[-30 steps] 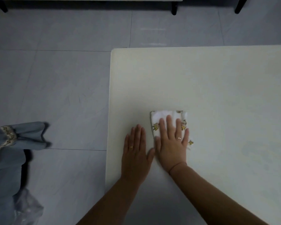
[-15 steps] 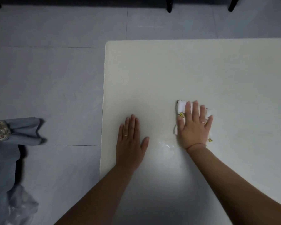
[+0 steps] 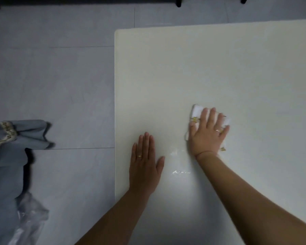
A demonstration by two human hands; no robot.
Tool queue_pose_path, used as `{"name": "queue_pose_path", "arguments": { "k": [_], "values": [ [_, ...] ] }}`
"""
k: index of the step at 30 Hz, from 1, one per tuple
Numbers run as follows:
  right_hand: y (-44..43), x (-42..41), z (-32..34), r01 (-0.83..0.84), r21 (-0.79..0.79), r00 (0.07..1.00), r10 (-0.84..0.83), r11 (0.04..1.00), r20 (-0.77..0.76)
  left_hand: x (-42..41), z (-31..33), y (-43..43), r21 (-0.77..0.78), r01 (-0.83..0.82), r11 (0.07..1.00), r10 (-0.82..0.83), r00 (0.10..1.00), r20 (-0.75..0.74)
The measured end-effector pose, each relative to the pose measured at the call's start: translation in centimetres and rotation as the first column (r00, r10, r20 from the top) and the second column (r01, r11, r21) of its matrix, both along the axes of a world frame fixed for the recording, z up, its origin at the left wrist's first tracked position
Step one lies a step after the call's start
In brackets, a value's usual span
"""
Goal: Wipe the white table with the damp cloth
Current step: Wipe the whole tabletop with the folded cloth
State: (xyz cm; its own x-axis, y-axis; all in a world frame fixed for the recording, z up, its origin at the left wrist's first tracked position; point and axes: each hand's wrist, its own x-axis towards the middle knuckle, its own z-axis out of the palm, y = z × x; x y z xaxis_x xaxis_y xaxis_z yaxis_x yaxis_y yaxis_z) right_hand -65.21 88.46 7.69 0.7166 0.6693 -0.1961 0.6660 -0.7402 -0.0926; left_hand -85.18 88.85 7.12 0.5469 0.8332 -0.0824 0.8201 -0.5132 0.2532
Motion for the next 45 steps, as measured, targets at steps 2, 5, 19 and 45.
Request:
{"name": "queue_pose_path", "arguments": {
  "k": [2,5,19,45],
  "values": [
    [-0.5,-4.4,-0.2,-0.177,-0.005,0.984,0.177,0.984,0.013,-0.1,-0.2,-0.1,0.019,0.002,1.000,-0.002,1.000,-0.002],
    [-2.5,-4.9,0.1,-0.510,-0.036,0.859,0.511,0.859,0.029,0.0,-0.2,-0.1,0.028,0.008,1.000,-0.008,1.000,-0.006],
    [-7.9,-5.0,0.2,-0.537,-0.037,0.842,0.538,0.843,0.040,-0.1,-0.2,0.2,-0.022,0.024,0.999,-0.026,0.998,-0.060],
    [-17.8,-10.1,0.8,-0.569,-0.031,0.822,0.569,0.822,-0.002,-3.7,0.5,-10.4,-0.007,0.040,0.999,-0.040,0.999,-0.003]
  ]
}}
